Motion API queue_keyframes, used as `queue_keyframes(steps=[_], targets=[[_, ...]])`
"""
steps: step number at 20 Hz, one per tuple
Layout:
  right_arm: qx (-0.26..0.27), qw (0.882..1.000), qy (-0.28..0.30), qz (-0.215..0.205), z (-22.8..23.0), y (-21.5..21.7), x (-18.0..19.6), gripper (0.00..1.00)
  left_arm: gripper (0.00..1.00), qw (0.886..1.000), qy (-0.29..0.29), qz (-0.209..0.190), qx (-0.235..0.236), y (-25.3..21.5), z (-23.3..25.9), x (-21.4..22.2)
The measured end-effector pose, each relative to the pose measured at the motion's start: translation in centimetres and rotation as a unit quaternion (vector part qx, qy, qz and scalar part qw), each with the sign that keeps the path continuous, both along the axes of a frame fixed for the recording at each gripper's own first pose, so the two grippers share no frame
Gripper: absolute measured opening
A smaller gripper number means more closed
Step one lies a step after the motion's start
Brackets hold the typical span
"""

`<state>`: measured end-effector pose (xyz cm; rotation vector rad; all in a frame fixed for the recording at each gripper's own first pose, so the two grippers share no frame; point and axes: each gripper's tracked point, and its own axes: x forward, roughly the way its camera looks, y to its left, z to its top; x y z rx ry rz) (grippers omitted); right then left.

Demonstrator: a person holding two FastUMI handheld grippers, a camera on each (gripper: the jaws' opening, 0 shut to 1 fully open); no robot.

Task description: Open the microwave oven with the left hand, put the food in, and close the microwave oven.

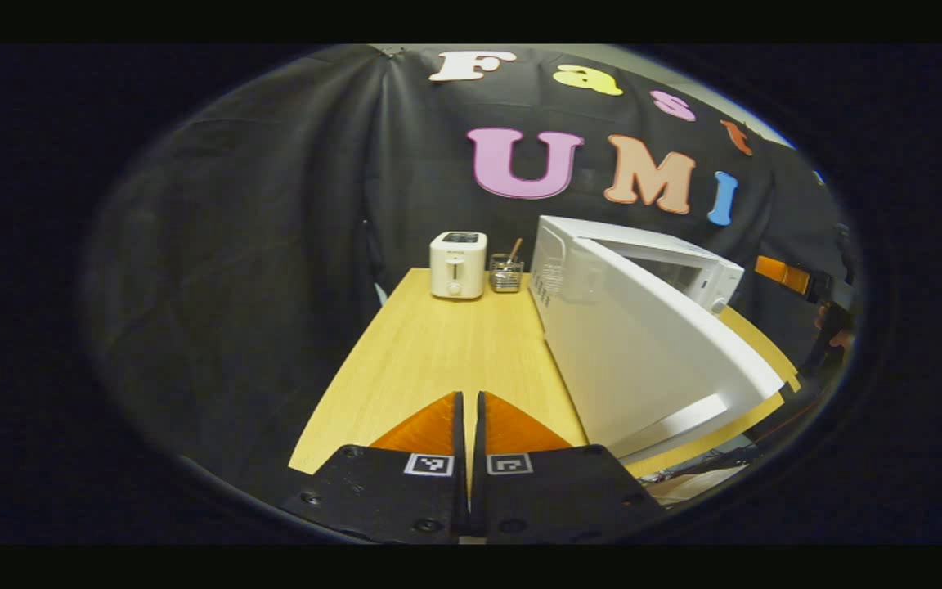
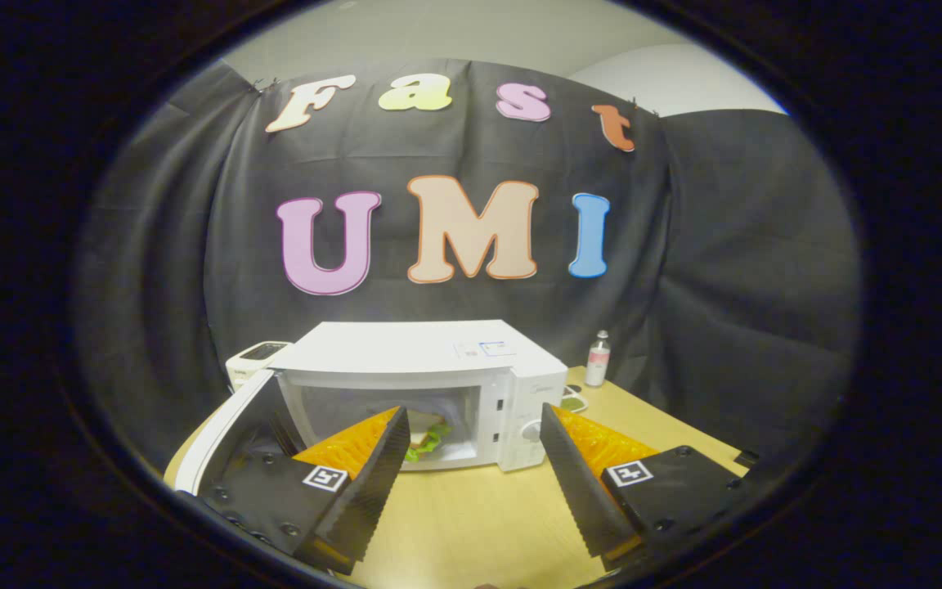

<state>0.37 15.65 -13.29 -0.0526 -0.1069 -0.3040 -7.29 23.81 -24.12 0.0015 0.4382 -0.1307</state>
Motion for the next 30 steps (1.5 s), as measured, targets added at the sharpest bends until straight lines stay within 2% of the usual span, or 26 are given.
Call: queue_keyframes(steps=[6,13,18,23,24,26,27,28,29,30], targets=[[0.055,0.997,0.005,-0.063,-2.2,-3.4,-5.7,0.98,0.00,0.997,0.014,-0.070,-0.032,-4.8,0.1,0.4],[0.077,0.992,0.040,-0.091,-4.9,-7.2,-8.1,0.99,0.01,0.994,0.006,-0.111,-0.004,-9.1,1.0,1.9],[0.076,0.992,0.070,-0.074,-6.2,-9.6,-6.7,0.99,0.01,0.993,0.016,-0.120,0.013,-11.6,0.9,2.2],[0.080,0.992,0.088,-0.051,-6.3,-11.1,-5.7,0.99,0.03,0.994,0.017,-0.103,0.019,-13.8,1.1,2.8],[0.078,0.992,0.091,-0.049,-6.2,-11.5,-5.5,0.94,0.02,0.995,0.015,-0.101,0.017,-14.2,1.4,2.7],[0.077,0.992,0.094,-0.042,-6.1,-12.1,-5.4,0.94,0.00,0.995,0.013,-0.098,0.017,-15.3,1.7,2.9],[0.079,0.992,0.096,-0.039,-6.1,-12.4,-5.4,0.99,0.00,0.995,0.013,-0.098,0.016,-15.9,1.8,2.8],[0.079,0.991,0.097,-0.037,-6.2,-12.8,-5.4,0.94,0.01,0.995,0.011,-0.100,0.015,-16.7,1.9,2.8],[0.079,0.991,0.098,-0.036,-6.2,-13.3,-5.4,0.99,0.01,0.995,0.009,-0.102,0.013,-17.4,2.0,2.8],[0.079,0.991,0.098,-0.036,-6.1,-13.8,-5.2,0.94,0.01,0.994,0.008,-0.105,0.013,-18.2,2.0,2.8]])
